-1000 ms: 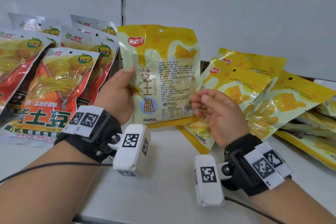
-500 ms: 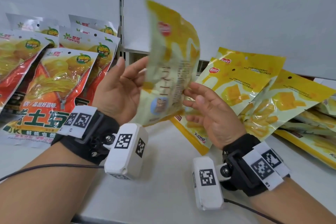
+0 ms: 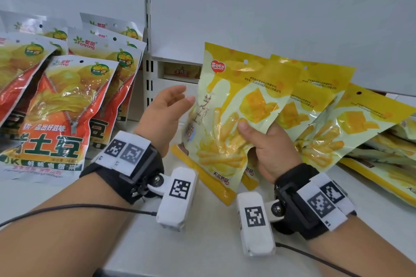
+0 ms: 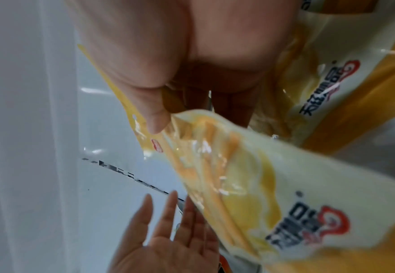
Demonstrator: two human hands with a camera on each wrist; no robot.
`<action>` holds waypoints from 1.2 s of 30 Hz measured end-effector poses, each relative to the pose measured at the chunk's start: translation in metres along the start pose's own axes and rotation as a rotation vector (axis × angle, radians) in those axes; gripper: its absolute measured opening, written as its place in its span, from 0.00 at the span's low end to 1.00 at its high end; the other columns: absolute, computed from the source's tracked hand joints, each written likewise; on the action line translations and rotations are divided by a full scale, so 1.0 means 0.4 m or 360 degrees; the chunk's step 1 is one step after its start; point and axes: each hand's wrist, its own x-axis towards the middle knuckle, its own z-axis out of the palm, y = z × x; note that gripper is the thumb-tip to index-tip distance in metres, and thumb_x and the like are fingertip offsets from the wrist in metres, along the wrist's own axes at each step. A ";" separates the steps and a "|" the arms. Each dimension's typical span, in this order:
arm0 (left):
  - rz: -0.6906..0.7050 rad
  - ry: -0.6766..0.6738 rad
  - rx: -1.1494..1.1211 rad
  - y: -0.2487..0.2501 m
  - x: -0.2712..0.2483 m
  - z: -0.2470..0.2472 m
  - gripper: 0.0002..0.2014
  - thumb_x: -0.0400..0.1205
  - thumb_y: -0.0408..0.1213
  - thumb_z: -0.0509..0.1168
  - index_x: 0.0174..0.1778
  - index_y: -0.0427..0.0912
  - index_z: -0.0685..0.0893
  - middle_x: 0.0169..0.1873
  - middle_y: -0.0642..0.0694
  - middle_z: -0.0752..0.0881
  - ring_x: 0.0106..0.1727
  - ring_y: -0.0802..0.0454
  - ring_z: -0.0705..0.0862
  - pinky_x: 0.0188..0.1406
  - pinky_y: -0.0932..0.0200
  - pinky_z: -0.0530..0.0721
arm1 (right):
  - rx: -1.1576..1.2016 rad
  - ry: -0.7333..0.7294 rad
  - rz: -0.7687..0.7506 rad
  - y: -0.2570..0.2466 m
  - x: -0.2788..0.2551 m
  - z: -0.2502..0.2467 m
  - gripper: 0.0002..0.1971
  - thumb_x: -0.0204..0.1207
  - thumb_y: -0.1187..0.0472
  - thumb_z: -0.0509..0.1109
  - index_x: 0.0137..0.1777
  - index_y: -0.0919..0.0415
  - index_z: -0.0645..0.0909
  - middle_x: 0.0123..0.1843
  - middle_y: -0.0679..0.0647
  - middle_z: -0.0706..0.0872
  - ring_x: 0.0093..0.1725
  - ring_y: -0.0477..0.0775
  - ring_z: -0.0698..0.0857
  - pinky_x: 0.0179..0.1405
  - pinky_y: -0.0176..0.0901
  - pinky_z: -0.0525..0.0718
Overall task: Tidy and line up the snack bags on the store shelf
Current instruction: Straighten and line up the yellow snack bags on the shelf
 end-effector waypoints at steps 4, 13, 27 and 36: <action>-0.0191 -0.0085 0.0005 -0.019 0.014 -0.019 0.12 0.83 0.38 0.64 0.62 0.43 0.81 0.46 0.50 0.88 0.43 0.58 0.86 0.47 0.60 0.80 | 0.0092 0.0026 -0.0026 -0.010 -0.001 0.002 0.19 0.65 0.52 0.70 0.57 0.52 0.82 0.55 0.51 0.90 0.57 0.51 0.88 0.59 0.48 0.83; -0.0106 -0.0060 -0.0244 -0.013 0.011 -0.017 0.10 0.83 0.32 0.62 0.36 0.42 0.79 0.25 0.52 0.88 0.24 0.59 0.84 0.22 0.68 0.80 | 0.0115 0.0245 0.0109 -0.026 0.001 -0.010 0.13 0.82 0.51 0.61 0.53 0.53 0.86 0.57 0.56 0.89 0.61 0.56 0.85 0.68 0.57 0.78; -0.0085 -0.0106 -0.0283 -0.020 0.015 -0.025 0.08 0.81 0.32 0.64 0.36 0.42 0.79 0.28 0.50 0.90 0.28 0.56 0.88 0.25 0.64 0.84 | 0.0315 0.0220 0.0001 -0.043 0.008 -0.009 0.06 0.80 0.61 0.65 0.44 0.59 0.82 0.50 0.60 0.87 0.55 0.62 0.84 0.66 0.69 0.77; -0.0091 -0.0211 -0.0269 -0.017 0.008 -0.010 0.07 0.81 0.30 0.64 0.37 0.41 0.80 0.28 0.51 0.89 0.28 0.57 0.86 0.26 0.66 0.84 | 0.0718 0.0437 0.0142 -0.089 0.040 -0.043 0.11 0.80 0.54 0.66 0.52 0.60 0.85 0.45 0.56 0.92 0.47 0.56 0.91 0.46 0.53 0.89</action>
